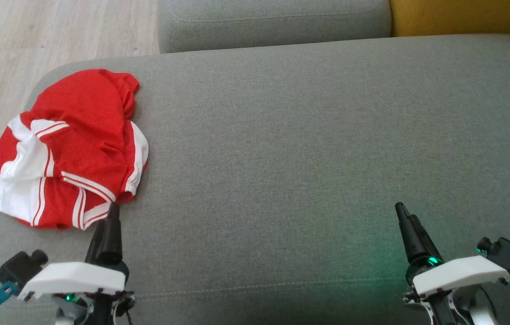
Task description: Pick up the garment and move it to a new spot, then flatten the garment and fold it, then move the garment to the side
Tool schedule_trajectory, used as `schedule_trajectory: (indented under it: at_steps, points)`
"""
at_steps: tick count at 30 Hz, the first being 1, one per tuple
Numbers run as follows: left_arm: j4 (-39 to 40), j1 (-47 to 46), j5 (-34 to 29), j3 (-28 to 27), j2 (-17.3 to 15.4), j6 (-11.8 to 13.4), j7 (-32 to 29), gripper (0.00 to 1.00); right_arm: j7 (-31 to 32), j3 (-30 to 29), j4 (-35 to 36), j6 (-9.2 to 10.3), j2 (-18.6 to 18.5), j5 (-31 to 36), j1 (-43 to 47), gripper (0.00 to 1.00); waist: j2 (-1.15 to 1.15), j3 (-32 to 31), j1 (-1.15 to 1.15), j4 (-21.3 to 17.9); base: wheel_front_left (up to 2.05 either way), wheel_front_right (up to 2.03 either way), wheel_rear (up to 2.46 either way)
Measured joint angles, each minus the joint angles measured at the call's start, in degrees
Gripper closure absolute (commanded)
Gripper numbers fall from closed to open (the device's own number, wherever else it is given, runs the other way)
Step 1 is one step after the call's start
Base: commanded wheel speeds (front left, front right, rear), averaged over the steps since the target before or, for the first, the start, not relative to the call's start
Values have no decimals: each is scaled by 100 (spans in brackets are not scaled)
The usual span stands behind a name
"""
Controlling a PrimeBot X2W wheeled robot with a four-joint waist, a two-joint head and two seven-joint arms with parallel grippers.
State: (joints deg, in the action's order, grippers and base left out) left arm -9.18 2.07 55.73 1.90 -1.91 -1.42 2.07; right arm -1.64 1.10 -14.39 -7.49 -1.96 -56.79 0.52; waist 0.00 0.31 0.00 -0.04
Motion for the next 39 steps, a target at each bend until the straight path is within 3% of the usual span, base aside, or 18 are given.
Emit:
schedule_trajectory:
  at_steps: [18, 19, 20, 39]
  points:
    - [419, -1, -1341, 684, -359, 650, 278, 0, -300, 131, 308, 0, -5, 1237, -118, 0, 0, -33, 0, -29, 0, 0, 0]
    - [463, 0, -1443, 721, -361, 699, 335, 0, -353, 144, 305, 0, -5, 1447, -115, 0, 0, -46, 0, -35, 0, 0, 0]
    - [656, 0, -1940, 845, -394, 808, 460, 0, -469, 214, 301, 0, -8, 1898, -115, 0, 0, -68, 0, -55, 0, 0, 0]
    - [867, 21, -3334, 1125, -482, 903, 760, 0, -772, 400, 480, 0, -12, 3184, -116, 0, 0, -156, 0, -132, 0, 0, 0]
